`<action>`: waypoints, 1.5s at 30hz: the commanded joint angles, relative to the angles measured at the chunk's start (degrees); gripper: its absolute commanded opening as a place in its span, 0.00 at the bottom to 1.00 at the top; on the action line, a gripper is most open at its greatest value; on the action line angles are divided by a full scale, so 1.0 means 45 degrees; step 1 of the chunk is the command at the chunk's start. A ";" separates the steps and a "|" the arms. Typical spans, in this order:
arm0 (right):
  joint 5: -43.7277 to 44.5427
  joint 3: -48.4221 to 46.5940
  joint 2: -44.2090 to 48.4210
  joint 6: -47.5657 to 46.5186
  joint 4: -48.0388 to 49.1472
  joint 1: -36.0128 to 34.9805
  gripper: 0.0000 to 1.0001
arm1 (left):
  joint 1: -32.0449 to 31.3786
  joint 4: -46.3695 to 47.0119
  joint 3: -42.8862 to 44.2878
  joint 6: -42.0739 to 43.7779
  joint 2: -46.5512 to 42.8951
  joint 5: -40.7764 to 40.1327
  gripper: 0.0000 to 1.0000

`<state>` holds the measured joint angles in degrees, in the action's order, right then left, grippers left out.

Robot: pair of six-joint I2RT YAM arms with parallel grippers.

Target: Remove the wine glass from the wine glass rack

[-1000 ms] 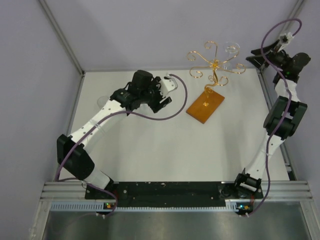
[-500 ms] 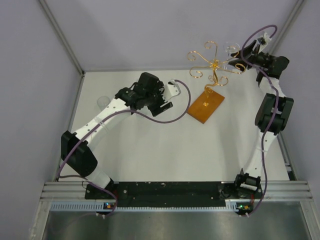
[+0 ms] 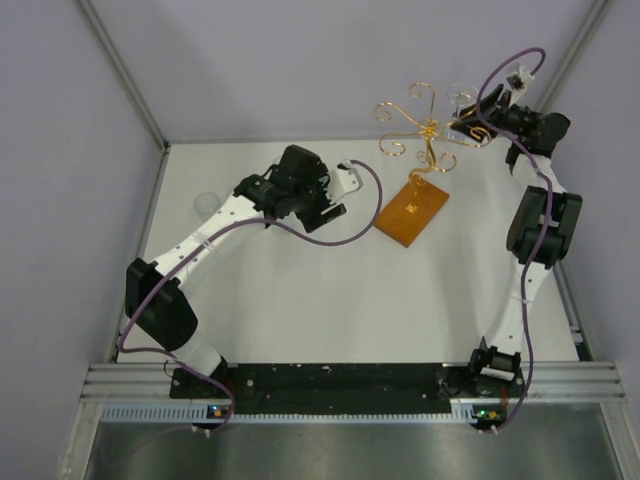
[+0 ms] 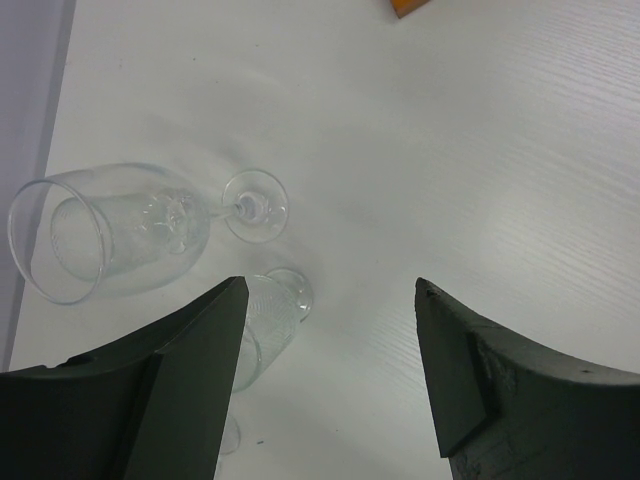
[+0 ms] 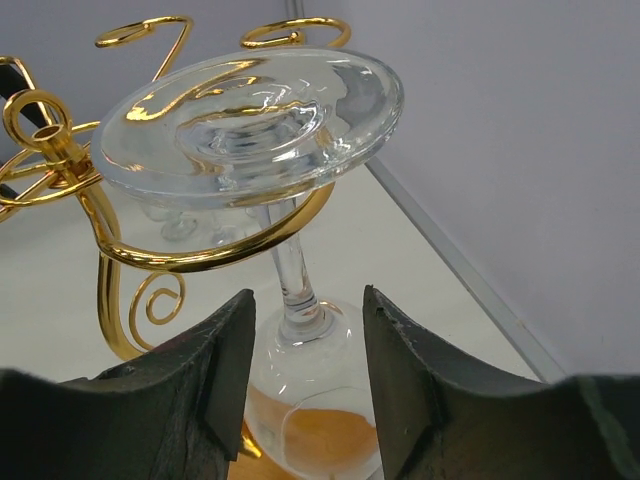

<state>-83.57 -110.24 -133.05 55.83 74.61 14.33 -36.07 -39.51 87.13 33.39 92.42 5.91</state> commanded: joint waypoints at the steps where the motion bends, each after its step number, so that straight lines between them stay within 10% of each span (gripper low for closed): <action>1: -0.0198 0.0083 0.0154 0.0326 0.2560 -0.0195 0.45 | -0.0089 0.0498 0.0383 0.0042 -0.0031 -0.0259 0.73; 12: -0.0237 0.0024 0.0173 0.0600 0.2912 -0.0391 0.27 | -0.0147 0.0537 0.0110 0.0003 -0.0109 -0.0337 0.73; 17: -0.0414 -0.0035 0.0309 0.0931 0.3262 -0.0313 0.00 | -0.0147 0.0673 0.0012 -0.0036 -0.0069 -0.0279 0.73; 31: 0.1169 0.2484 0.2926 -0.4339 -0.0387 0.0371 0.00 | -0.0147 0.1298 -0.0436 -0.0114 -0.0225 -0.0259 0.73; 45: 0.2282 0.3012 0.3278 -0.2975 0.1115 0.0664 0.00 | -0.0226 0.1650 -0.0945 -0.0173 -0.0421 -0.0259 0.73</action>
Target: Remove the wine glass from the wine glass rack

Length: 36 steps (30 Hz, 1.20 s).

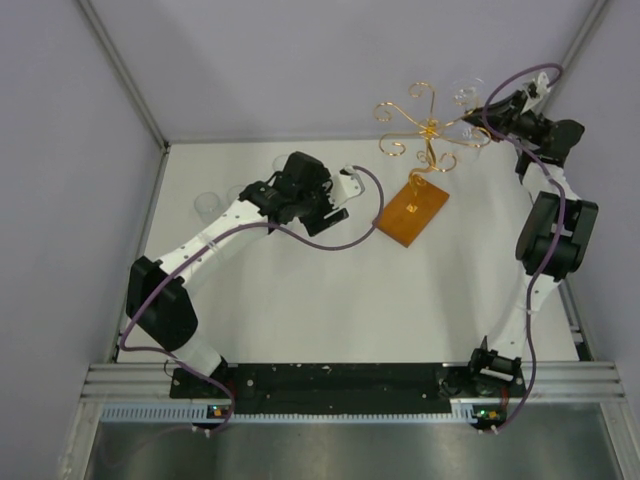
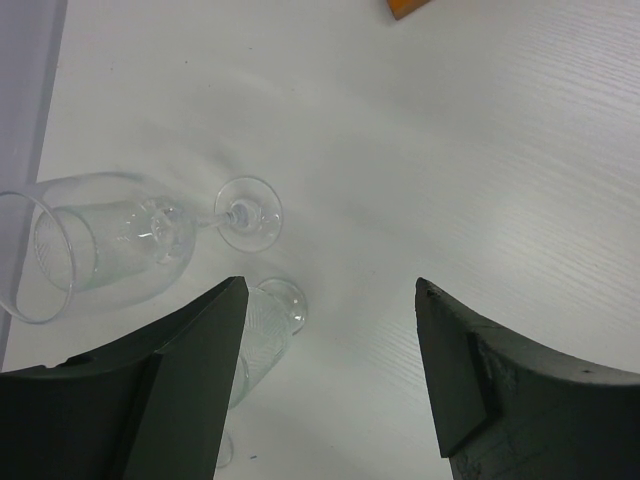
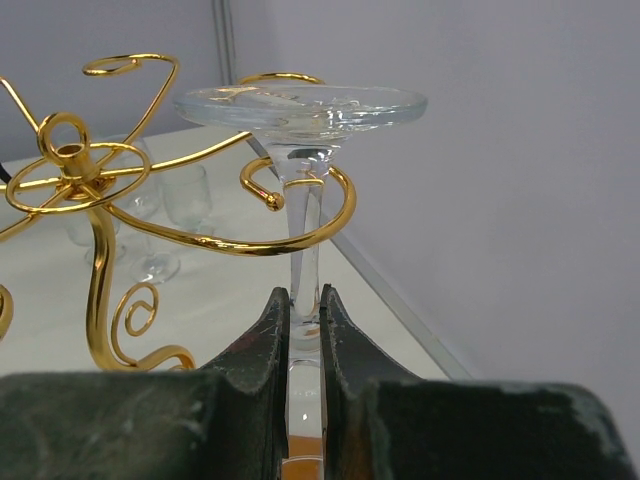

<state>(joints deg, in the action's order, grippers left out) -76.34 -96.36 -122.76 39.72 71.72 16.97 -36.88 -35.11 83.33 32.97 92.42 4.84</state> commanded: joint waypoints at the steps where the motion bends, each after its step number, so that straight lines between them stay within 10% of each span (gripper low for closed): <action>1: 0.0655 0.0025 0.1087 0.0606 0.1776 0.0076 0.00 | -0.0046 0.0674 -0.0119 -0.0061 -0.0421 -0.0021 0.73; 36: -0.0439 0.0359 0.1030 0.2072 0.4180 -0.0646 0.00 | -0.0202 0.0889 -0.0432 -0.0276 -0.0324 0.0096 0.74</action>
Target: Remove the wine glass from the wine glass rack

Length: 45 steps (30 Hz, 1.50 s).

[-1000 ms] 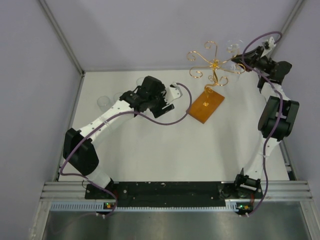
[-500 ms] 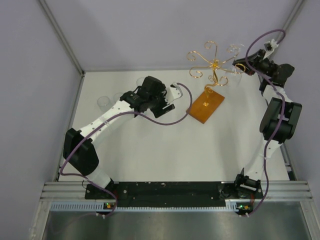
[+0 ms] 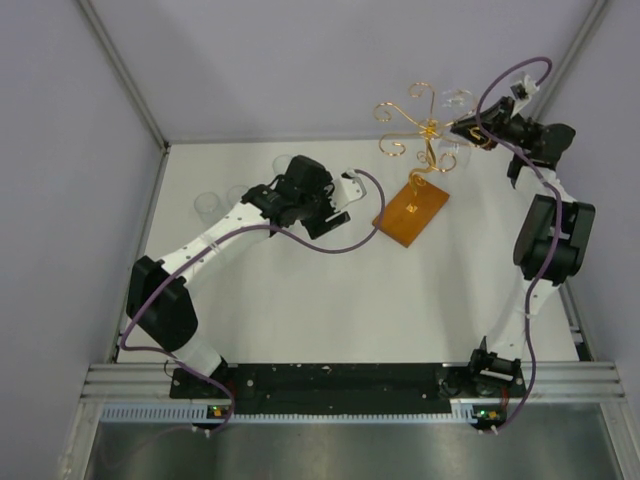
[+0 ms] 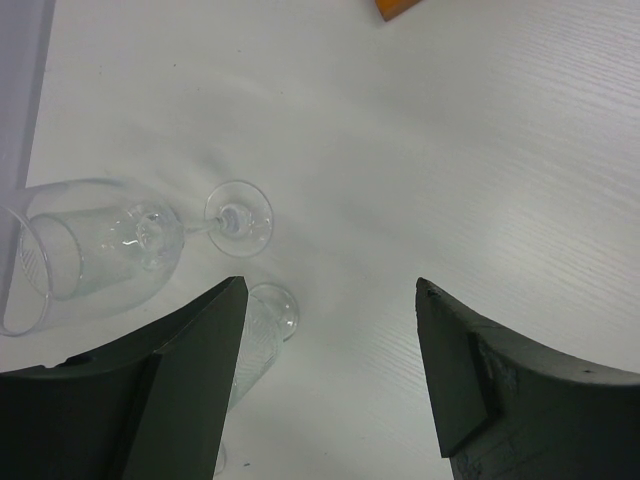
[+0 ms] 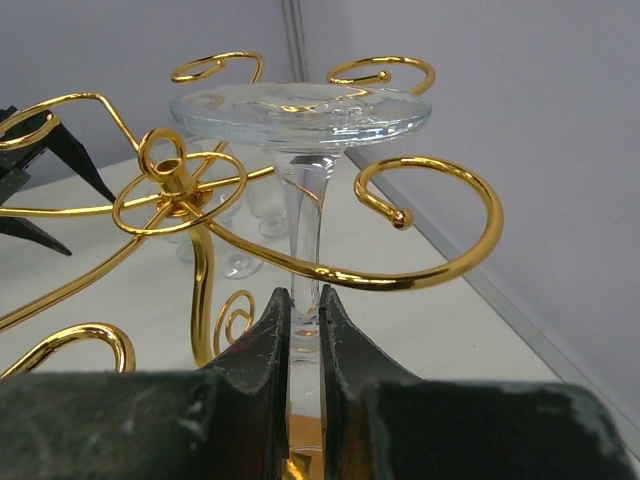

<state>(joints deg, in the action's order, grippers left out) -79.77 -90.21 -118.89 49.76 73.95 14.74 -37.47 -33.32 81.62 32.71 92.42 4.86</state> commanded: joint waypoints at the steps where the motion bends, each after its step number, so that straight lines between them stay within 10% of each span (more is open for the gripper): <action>1: 0.0420 -0.1084 0.0093 -0.0352 0.3471 -0.0228 0.00 | -0.0090 0.0491 -0.0014 -0.0257 -0.0285 0.0091 0.74; 29: 0.5418 -0.1222 -0.0143 -0.5138 -0.3462 -0.0210 0.00 | -0.0090 0.0608 -0.0053 -0.0238 -0.0245 0.0091 0.74; 45: 1.0773 0.2544 0.4600 -0.3814 -1.3772 0.0825 0.00 | -0.0090 0.5056 -0.3682 0.1305 -0.2293 0.0560 0.77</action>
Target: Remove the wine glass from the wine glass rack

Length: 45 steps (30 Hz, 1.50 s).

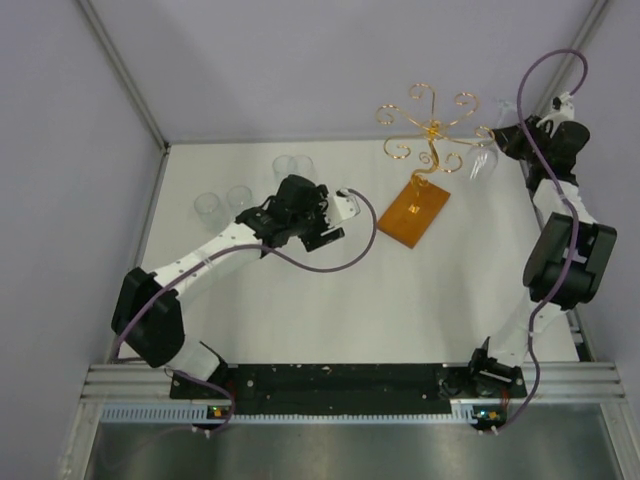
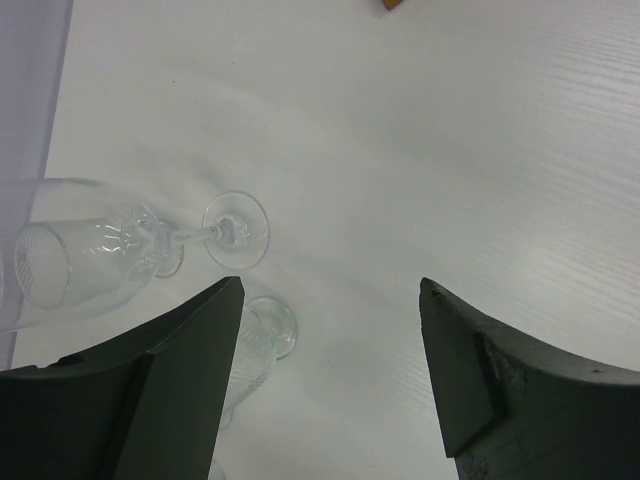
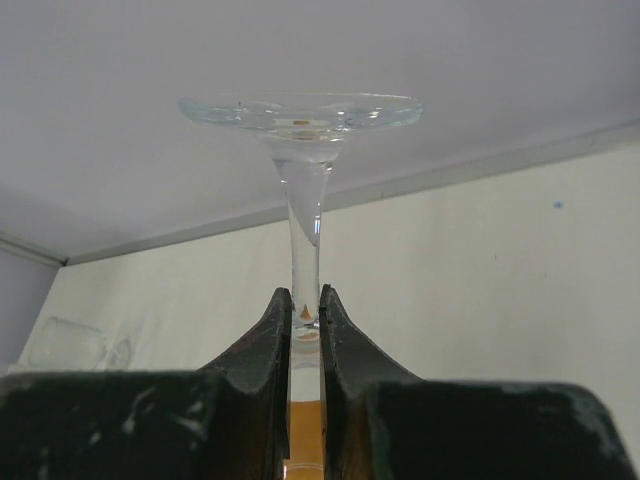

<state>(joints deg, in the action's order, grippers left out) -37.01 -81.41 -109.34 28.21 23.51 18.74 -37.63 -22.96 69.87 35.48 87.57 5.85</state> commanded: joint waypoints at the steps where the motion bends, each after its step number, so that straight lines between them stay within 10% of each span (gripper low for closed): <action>1: 0.1234 0.0861 0.2771 0.1210 -0.3225 -0.0083 0.00 | -0.0056 0.3281 -0.1440 0.0727 -0.1392 0.0322 0.76; 19: -0.2535 0.4436 0.5116 0.5353 -0.9284 0.0210 0.00 | -0.4000 1.2892 -0.5116 0.5667 -0.1338 0.2566 0.88; 45: -0.5837 1.0571 0.8848 0.6642 -0.9540 0.0191 0.00 | -0.6267 1.6196 -0.3183 0.6080 0.3059 0.4149 0.91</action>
<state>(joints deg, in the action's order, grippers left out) -59.40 -34.15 -72.49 57.25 -21.28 19.31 -64.95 45.65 51.99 65.06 100.36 21.06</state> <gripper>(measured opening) 0.069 0.907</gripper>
